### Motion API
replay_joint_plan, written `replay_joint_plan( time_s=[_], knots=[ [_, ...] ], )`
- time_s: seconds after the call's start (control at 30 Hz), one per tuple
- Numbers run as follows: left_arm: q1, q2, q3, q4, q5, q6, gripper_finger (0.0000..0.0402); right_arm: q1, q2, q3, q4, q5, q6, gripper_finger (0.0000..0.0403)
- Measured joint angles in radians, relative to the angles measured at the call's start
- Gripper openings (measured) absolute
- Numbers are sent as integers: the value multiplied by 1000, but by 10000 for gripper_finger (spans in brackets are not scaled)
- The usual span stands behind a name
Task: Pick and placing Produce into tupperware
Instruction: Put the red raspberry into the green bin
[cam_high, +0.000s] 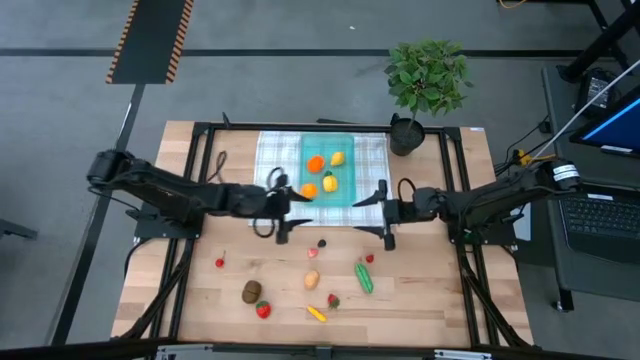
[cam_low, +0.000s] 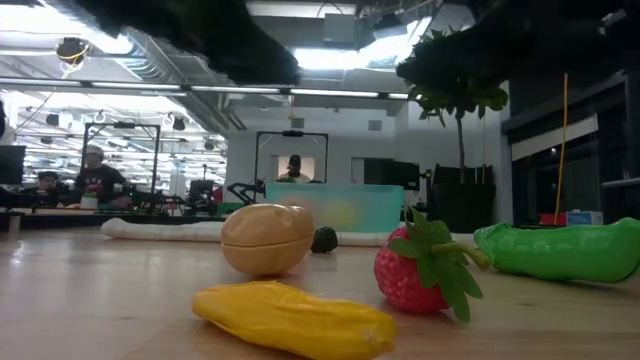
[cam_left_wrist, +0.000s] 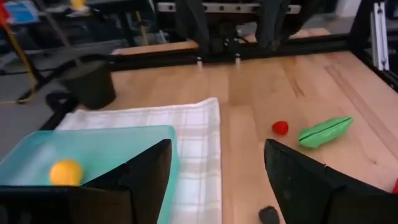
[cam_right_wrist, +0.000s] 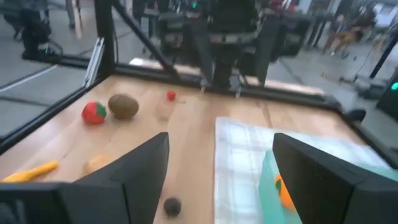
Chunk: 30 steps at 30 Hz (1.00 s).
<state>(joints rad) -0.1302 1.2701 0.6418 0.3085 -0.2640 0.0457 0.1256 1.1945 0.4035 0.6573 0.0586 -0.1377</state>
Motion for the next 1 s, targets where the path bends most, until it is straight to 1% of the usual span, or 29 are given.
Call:
replay_joint_plan(
  time_s=[0.1,0.17,0.27,0.4,0.43,0.57,0.77,1.0],
  knots=[
    [-53,-82,-72,13,-89,-28,247,11,-67,43,-222,7,28,287],
    [-87,-133,-126,36,-125,-32,247,20,-102,85,-384,29,56,287],
    [-127,-185,-191,106,-136,-18,247,37,-130,159,-610,62,101,287],
    [-159,-228,-263,199,-170,14,247,71,-116,256,-839,65,190,287],
    [-166,-236,-273,219,-172,20,247,83,-106,277,-872,65,216,287],
    [-181,-262,-305,215,-175,18,247,116,-71,316,-977,63,304,287],
    [-181,-263,-317,206,-174,9,247,148,-21,354,-1127,57,399,287],
    [-181,-263,-317,201,-174,4,247,188,48,359,-1148,37,421,287]
  ],
)
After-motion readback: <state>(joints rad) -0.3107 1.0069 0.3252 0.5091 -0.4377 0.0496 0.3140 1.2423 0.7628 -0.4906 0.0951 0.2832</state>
